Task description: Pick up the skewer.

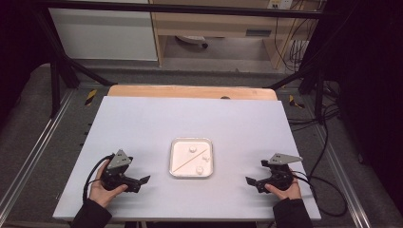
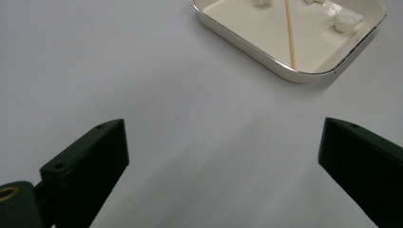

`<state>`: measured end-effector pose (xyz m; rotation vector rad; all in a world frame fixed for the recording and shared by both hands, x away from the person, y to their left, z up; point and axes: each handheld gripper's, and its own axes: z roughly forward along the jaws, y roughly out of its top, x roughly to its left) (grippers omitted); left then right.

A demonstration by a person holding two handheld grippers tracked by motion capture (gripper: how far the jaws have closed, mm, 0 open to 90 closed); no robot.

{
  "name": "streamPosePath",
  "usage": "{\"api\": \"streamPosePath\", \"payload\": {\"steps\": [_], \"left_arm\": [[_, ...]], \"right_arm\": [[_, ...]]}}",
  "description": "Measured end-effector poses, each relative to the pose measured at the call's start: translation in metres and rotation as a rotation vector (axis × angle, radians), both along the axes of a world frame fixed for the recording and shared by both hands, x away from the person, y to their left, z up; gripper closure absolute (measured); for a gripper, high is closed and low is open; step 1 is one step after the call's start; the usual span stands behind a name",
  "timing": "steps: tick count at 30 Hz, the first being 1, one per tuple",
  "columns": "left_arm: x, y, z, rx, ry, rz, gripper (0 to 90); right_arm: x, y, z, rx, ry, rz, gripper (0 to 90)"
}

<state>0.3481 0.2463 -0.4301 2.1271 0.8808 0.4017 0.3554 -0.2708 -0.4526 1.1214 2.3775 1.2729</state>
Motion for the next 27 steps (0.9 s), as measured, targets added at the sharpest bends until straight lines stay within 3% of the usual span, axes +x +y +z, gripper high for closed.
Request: {"api": "streamPosePath", "payload": {"steps": [27], "left_arm": [[0.011,-0.042,0.016,0.026,0.002,-0.038,2.4]], "right_arm": [[0.000,0.001,0.000,-0.002,0.006,0.000,0.8]]}}
